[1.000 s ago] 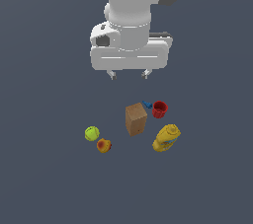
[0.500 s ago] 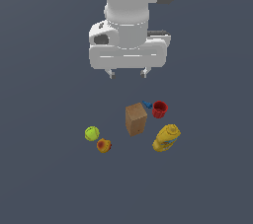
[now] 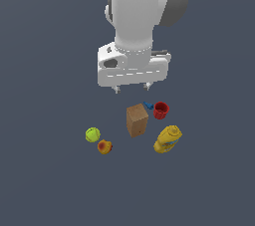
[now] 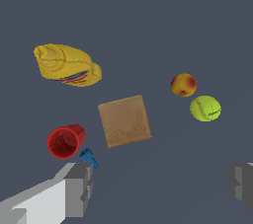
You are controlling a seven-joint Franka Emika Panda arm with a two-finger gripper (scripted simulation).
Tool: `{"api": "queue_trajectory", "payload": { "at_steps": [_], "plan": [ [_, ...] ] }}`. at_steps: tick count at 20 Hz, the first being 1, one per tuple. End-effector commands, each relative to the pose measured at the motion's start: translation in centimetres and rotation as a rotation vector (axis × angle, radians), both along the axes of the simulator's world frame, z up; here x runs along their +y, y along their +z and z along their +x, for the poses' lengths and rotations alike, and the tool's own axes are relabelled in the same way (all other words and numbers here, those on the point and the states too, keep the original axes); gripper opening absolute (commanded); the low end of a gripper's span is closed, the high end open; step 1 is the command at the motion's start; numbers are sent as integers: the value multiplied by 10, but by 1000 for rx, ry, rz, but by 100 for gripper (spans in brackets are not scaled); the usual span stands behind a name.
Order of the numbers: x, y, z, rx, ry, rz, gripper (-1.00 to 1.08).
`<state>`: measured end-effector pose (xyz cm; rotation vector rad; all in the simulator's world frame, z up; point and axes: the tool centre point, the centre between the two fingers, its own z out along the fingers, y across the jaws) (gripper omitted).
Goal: Pick up a designated object from a clutter of objects.
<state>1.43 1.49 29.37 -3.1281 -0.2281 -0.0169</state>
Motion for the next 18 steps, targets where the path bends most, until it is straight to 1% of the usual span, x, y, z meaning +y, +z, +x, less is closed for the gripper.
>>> {"api": "queue_trajectory", "payload": {
  "at_steps": [1, 6, 10, 14, 18],
  "plan": [
    [5, -21, 3, 3, 46, -2, 100],
    [15, -63, 7, 6, 139, -6, 100],
    [21, -86, 8, 8, 190, -7, 100],
    [24, -98, 8, 9, 218, -7, 100],
    [24, -100, 7, 11, 220, -7, 100]
  ]
}}
